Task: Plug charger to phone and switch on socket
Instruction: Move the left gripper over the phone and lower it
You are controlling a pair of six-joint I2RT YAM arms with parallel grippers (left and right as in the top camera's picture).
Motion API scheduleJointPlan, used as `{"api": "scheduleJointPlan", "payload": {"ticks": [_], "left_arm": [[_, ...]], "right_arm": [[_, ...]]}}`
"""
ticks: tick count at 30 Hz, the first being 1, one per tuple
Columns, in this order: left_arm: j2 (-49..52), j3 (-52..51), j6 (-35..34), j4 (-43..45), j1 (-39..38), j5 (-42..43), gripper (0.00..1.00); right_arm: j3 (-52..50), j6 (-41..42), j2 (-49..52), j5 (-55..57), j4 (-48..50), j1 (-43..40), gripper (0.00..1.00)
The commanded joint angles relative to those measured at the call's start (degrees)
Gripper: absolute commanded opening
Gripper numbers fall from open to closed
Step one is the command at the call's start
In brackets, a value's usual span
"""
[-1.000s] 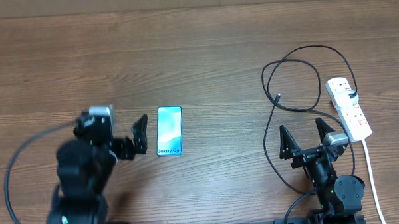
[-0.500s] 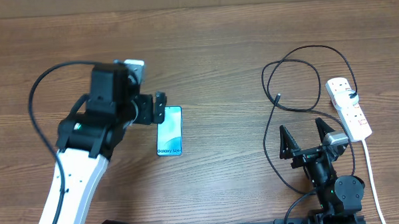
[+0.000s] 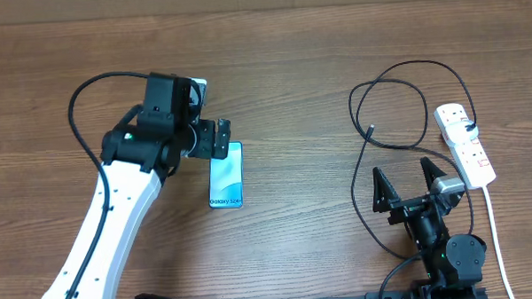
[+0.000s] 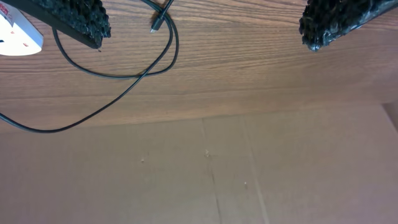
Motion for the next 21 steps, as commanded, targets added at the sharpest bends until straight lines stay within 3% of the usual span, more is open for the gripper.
{"api": "scheduleJointPlan", "payload": {"ticks": [1, 12, 21], "left_arm": [[2.5, 1.4, 0.0, -0.4, -0.4, 0.9, 1.00], [3.5, 4.1, -4.9, -1.0, -0.4, -0.2, 1.00], [13.7, 23.8, -4.9, -13.4, -0.4, -0.2, 1.00]], "right_arm": [[-0.6, -0.5, -0.5, 0.3, 0.2, 0.3, 1.00], [-0.6, -0.5, -0.5, 0.3, 0.2, 0.3, 1.00], [-0.6, -0.5, -0.5, 0.3, 0.2, 0.3, 1.00]]}}
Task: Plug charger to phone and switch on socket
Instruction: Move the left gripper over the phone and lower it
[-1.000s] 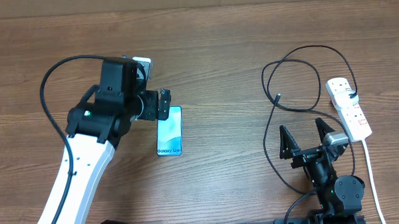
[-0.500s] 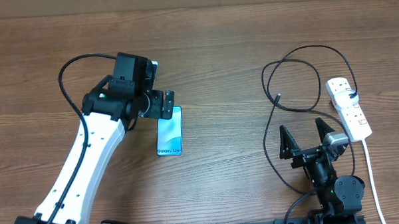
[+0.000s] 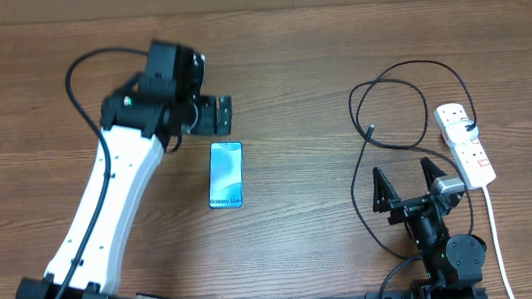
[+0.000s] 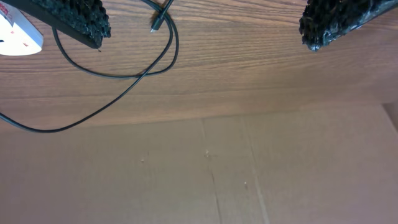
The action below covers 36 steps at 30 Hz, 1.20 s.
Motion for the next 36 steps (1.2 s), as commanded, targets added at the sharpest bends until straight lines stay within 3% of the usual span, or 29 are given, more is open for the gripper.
{"api": "scheduleJointPlan", "payload": {"ticks": [1, 5, 11, 36], "left_arm": [[7.0, 10.8, -0.6, -5.9, -0.4, -0.3, 1.00], [12.3, 17.4, -0.6, -11.8, -0.4, -0.3, 1.00], [15.8, 17.7, -0.7, -16.3, -0.4, -0.3, 1.00], [27.4, 16.7, -0.5, -18.9, -0.4, -2.3, 0.99]], "right_arm": [[-0.6, -0.4, -0.5, 0.3, 0.2, 0.3, 1.00], [-0.6, -0.4, -0.5, 0.3, 0.2, 0.3, 1.00], [-0.6, -0.4, -0.5, 0.3, 0.2, 0.3, 1.00], [-0.6, -0.4, -0.5, 0.3, 0.2, 0.3, 1.00]]}}
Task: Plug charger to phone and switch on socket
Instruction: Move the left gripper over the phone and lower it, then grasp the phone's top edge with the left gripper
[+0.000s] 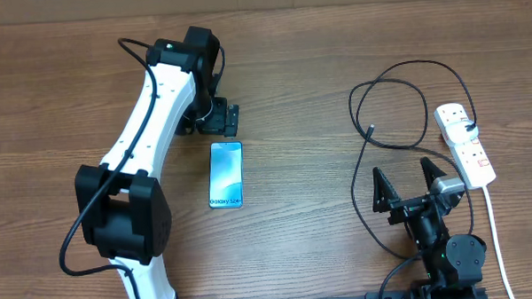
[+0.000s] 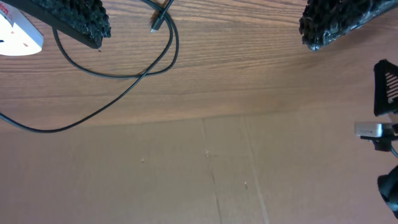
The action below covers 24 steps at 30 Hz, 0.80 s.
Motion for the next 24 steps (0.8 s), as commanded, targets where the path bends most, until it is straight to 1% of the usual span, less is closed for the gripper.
{"api": "scheduleJointPlan", "payload": {"ticks": [1, 3, 6, 7, 11, 13, 15, 19, 24], "left_arm": [[1.7, 0.5, -0.5, -0.3, -0.4, -1.1, 1.00], [1.9, 0.1, -1.6, -0.2, -0.4, -1.7, 1.00], [1.9, -2.1, -5.3, 0.9, -0.4, -5.9, 1.00], [1.9, -2.9, -5.5, 1.6, -0.4, -6.1, 0.99], [1.9, -6.9, -2.1, 6.3, -0.4, -0.2, 0.99], [1.9, -8.7, -1.9, 8.4, -0.5, 2.5, 1.00], [1.9, -10.4, -3.2, 9.8, -0.5, 3.9, 1.00], [1.9, -14.0, -7.8, 11.7, -0.8, 4.0, 1.00], [1.9, -16.7, -8.1, 14.6, -3.4, 4.0, 1.00]], "right_arm": [[-0.6, -0.4, -0.5, 0.3, 0.2, 0.3, 1.00], [-0.6, -0.4, -0.5, 0.3, 0.2, 0.3, 1.00], [-0.6, -0.4, -0.5, 0.3, 0.2, 0.3, 1.00], [-0.6, -0.4, -0.5, 0.3, 0.2, 0.3, 1.00], [-0.6, -0.4, -0.5, 0.3, 0.2, 0.3, 1.00], [-0.6, -0.4, -0.5, 0.3, 0.2, 0.3, 1.00], [-0.6, -0.4, -0.5, 0.3, 0.2, 0.3, 1.00], [-0.6, -0.4, -0.5, 0.3, 0.2, 0.3, 1.00], [-0.6, -0.4, -0.5, 0.3, 0.2, 0.3, 1.00]]}}
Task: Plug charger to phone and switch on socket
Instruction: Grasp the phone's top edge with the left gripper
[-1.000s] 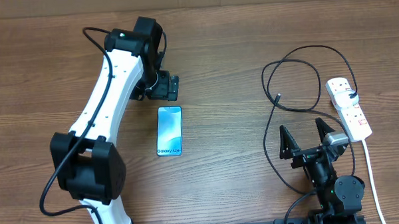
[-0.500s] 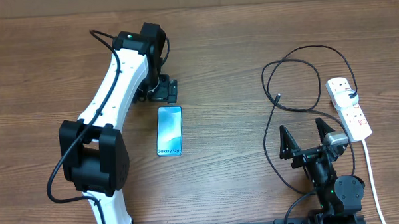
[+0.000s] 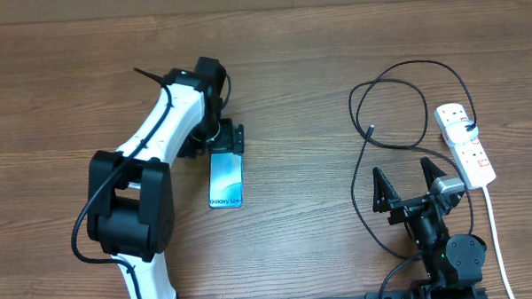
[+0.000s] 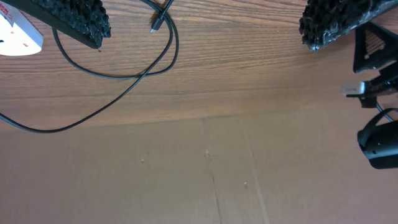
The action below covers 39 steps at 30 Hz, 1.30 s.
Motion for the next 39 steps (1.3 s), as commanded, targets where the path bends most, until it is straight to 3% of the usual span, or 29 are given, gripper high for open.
{"api": "scheduleJointPlan", "payload": {"ticks": [1, 16, 26, 39], "left_arm": [[0.7, -1.8, -1.8, 1.1, -3.1, 1.2, 0.99], [0.7, -2.8, -5.9, -0.6, -5.7, -1.8, 0.99], [0.7, -11.1, -6.8, 6.9, -5.7, -1.4, 1.00], [0.7, -12.1, -4.6, 8.5, -5.1, -4.9, 1.00]], "right_arm": [[-0.6, -0.5, -0.5, 0.3, 0.2, 0.3, 1.00], [-0.6, -0.5, -0.5, 0.3, 0.2, 0.3, 1.00], [-0.6, -0.5, -0.5, 0.3, 0.2, 0.3, 1.00], [-0.6, -0.5, -0.5, 0.3, 0.2, 0.3, 1.00]]}}
